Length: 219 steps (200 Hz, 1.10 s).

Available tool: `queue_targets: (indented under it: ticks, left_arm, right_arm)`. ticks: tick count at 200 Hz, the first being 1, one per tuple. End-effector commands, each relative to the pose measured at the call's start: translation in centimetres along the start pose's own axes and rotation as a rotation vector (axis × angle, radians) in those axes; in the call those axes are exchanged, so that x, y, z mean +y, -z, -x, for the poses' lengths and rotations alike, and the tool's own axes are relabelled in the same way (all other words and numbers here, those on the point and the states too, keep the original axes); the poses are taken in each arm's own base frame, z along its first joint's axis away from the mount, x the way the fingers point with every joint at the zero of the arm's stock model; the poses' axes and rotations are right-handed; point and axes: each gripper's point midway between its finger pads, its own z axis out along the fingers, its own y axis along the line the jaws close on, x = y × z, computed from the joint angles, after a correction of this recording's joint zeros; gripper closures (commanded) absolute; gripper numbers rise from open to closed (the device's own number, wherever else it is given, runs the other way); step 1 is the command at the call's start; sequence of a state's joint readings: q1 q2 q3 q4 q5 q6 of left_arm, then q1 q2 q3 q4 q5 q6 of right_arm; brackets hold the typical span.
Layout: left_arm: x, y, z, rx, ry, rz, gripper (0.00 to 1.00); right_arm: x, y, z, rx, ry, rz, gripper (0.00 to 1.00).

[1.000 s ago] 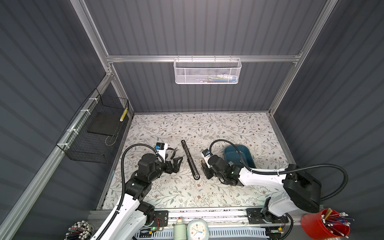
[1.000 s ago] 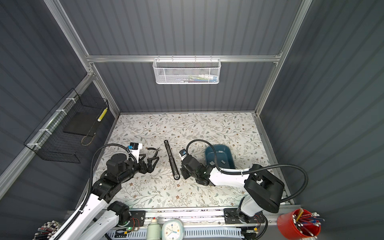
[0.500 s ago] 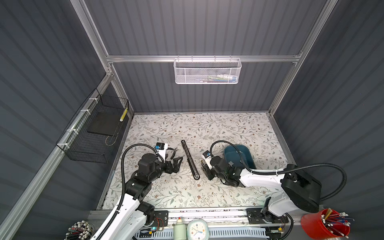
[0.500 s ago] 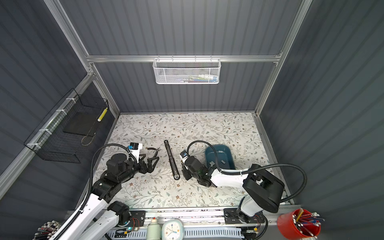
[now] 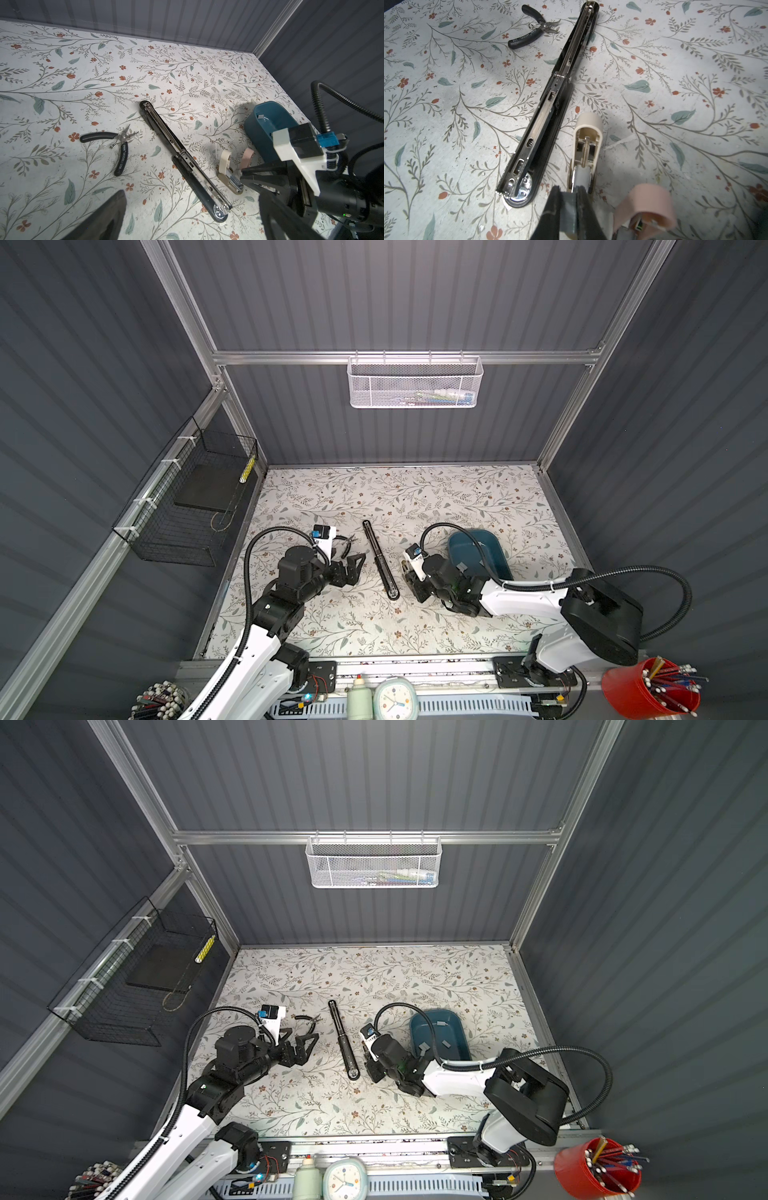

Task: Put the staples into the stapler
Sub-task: 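Lower the grey staple strip into the open cream stapler's channel with the right gripper, then push the staple strip farther into the cream stapler channel with the right gripper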

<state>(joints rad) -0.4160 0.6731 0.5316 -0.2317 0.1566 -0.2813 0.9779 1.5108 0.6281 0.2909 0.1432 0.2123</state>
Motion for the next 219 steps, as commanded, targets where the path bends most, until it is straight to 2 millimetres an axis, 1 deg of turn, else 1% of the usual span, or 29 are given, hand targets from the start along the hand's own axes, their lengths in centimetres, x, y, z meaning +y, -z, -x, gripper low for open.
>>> queue_targets:
  ticks: [1,90,151,219]
  left_arm:
    - [-0.4,0.2,1.4,-0.033,-0.025,-0.007,0.01]
    - [-0.6,0.6,1.7,-0.049,-0.028,-0.013,0.01]
    - [-0.6,0.6,1.6,-0.047,-0.027,-0.016,0.01]
    - [-0.7,0.6,1.6,-0.047,-0.028,-0.019,0.01]
  right_arm:
    - [-0.3,0.0,0.2,-0.018,0.006,-0.015,0.96]
    - [-0.5,-0.2,-0.1,-0.025,-0.001,-0.022,0.98]
    - [-0.3,-0.9,-0.4,-0.011,0.006,-0.008,0.98]
    - [-0.8,-1.1,-1.0,0.001,-0.007,-0.011,0.98]
